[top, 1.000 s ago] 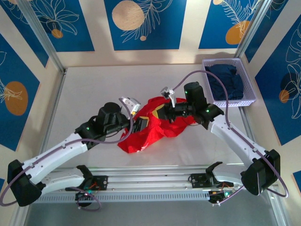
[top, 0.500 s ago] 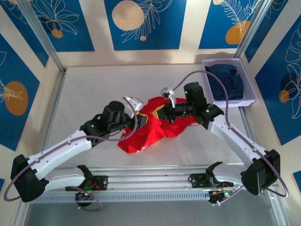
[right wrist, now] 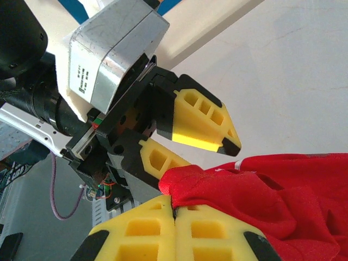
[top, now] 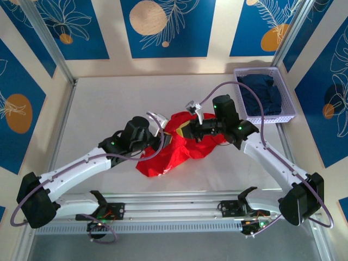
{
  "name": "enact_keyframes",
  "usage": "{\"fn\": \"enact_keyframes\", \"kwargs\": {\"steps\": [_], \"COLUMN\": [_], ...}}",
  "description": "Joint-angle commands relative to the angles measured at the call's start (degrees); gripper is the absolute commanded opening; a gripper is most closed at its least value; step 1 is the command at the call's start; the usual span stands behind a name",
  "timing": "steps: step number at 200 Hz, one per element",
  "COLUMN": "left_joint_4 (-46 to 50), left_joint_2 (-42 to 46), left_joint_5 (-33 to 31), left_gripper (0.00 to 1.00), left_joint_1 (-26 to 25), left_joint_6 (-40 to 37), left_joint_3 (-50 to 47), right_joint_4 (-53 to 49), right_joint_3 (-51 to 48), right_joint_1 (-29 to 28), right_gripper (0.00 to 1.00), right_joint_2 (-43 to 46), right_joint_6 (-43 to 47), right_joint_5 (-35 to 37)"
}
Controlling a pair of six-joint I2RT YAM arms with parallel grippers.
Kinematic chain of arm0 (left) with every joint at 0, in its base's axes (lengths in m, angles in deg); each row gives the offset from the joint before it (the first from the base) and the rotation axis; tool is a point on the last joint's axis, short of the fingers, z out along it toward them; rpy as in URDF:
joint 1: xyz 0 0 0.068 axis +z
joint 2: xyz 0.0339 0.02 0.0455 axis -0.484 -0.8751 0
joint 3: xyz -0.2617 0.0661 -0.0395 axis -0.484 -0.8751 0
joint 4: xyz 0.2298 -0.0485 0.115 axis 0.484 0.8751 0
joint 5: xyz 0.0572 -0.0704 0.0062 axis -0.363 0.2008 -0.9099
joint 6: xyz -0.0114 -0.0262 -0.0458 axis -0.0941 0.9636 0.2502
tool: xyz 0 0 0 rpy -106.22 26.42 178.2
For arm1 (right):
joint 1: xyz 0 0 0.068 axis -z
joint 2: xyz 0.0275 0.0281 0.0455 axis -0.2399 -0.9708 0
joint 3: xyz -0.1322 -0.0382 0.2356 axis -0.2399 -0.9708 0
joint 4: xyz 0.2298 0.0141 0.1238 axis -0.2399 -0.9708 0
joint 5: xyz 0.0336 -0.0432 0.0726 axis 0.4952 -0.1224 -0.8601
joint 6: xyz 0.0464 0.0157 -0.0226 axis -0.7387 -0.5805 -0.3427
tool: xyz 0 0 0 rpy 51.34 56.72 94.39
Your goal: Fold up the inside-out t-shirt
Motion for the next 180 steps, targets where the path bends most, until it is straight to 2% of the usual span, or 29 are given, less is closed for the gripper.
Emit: {"fn": "enact_keyframes", "kwargs": {"steps": [1,96,130,137,169,180], "left_joint_4": [-1.7,-2.2,-2.3,-2.3,-2.3,-2.2], "left_joint_2": [0.0,0.8,2.2,2.7,6.2,7.2], "left_joint_5": [-1.6,-0.4,0.4,0.4,1.6,1.8], "left_gripper": [0.37,0.21,0.05,0.00,0.00,0.00], "left_joint_1": [1.0,2.7,3.0,3.1,3.2,3.3], "left_joint_6": [0.7,1.2,1.8,2.2,6.0,7.8], "left_joint_3": [-0.6,-3.1,-3.2,-3.1,-3.2,-3.1], "right_joint_4": [-0.6,-0.7,-0.4,-0.7,-6.6,-8.6], "right_joint_3": [1.0,0.8,0.7,0.8,4.4,5.8], "right_joint_1": [-0.1,0.6,0.9,0.8,-0.7,-1.9], "right_gripper": [0.00,0.00,0.00,0.00,0.00,0.08], "right_joint_2": [1.2,1.9,1.5,1.4,-1.1,-2.5], "right_joint_6": [1.1,1.1,0.6,0.1,-2.5,-3.0], "right_joint_5": [-1.1,-0.5,0.1,1.1,14.7,18.2]}}
